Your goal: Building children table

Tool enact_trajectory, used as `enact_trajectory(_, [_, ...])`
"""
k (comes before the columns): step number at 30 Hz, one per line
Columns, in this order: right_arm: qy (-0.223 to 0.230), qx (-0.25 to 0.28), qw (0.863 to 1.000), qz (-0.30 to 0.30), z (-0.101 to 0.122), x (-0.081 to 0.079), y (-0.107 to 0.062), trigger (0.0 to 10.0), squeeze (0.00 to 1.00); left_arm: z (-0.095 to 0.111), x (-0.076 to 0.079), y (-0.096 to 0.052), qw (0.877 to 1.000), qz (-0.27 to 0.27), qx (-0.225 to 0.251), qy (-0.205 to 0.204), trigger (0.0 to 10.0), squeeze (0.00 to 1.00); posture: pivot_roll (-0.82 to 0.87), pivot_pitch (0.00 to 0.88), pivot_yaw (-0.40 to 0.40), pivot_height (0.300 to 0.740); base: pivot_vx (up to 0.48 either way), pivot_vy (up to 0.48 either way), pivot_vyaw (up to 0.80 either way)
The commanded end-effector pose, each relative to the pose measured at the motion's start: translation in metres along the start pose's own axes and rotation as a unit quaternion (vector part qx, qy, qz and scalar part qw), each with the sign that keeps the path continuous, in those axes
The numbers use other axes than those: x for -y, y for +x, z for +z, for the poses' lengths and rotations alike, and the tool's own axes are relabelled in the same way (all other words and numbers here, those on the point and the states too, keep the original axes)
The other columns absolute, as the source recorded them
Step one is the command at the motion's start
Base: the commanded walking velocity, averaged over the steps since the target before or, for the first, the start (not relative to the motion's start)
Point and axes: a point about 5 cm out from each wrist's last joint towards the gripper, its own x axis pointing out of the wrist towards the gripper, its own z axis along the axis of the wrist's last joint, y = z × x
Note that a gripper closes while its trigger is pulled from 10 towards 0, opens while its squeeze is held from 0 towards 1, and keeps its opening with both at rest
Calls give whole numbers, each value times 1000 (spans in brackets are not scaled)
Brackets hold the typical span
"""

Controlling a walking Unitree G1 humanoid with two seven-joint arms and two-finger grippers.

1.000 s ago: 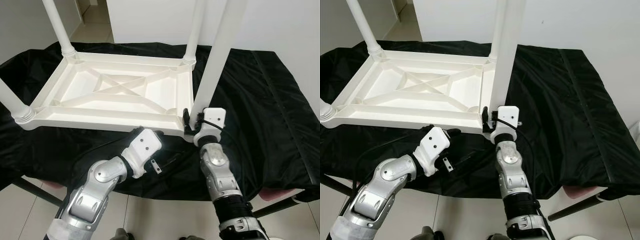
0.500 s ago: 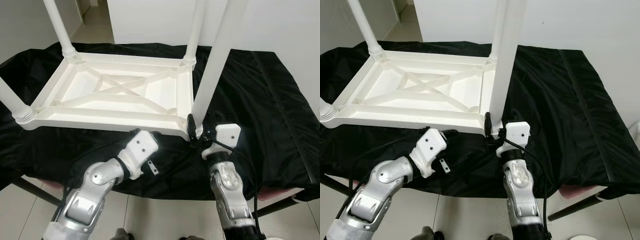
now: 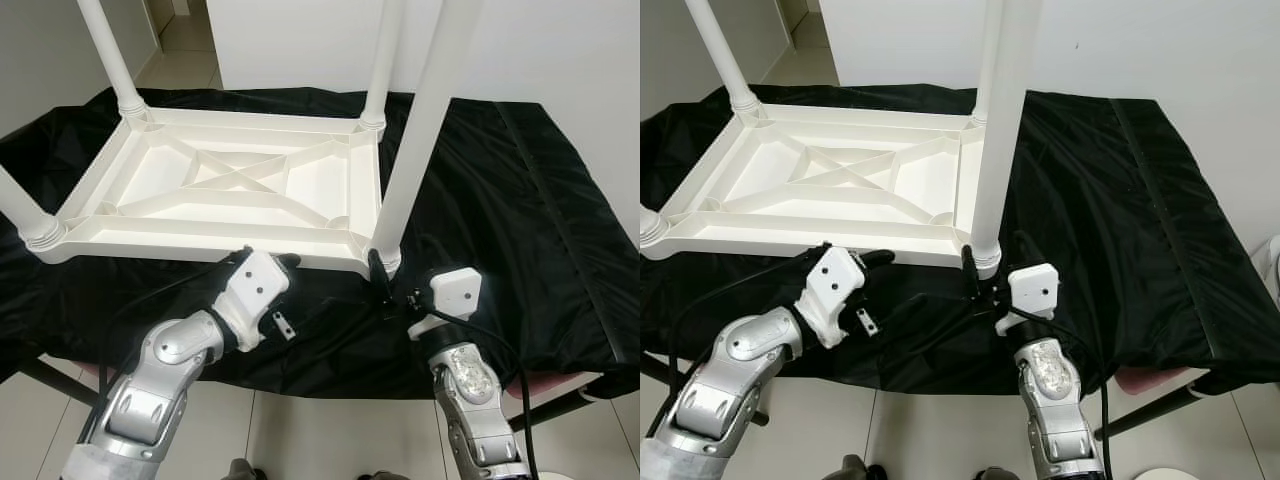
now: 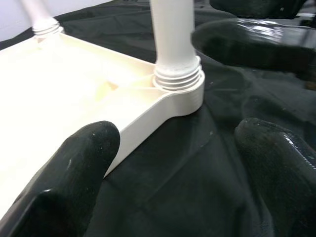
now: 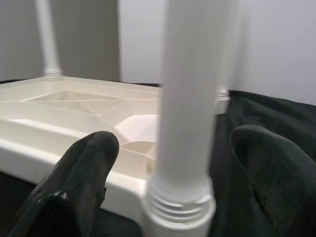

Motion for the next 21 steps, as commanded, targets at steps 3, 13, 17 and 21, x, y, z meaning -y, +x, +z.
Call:
enact_trajectory(3, [15, 3, 999, 49, 0, -12, -2, 10000, 0, -5, -6, -6, 1000, 5, -10, 7, 10000, 0, -93, 96, 45, 740, 0, 0, 0])
enact_trajectory(13, [46, -13, 991, 127, -6, -29, 0, 10000, 0, -6, -19, -12, 999, 30, -18, 23, 10000, 0, -83, 90, 46, 740, 0, 0, 0])
enact_trajectory(17, [56, -18, 987, 147, -8, -32, 2, 10000, 0, -6, -22, -12, 999, 35, -18, 26, 10000, 0, -82, 88, 45, 740, 0, 0, 0])
enact_trajectory(21, [61, -21, 986, 155, -11, -34, 10, 10000, 0, -7, -27, -15, 998, 43, -20, 30, 10000, 0, -78, 85, 43, 740, 0, 0, 0])
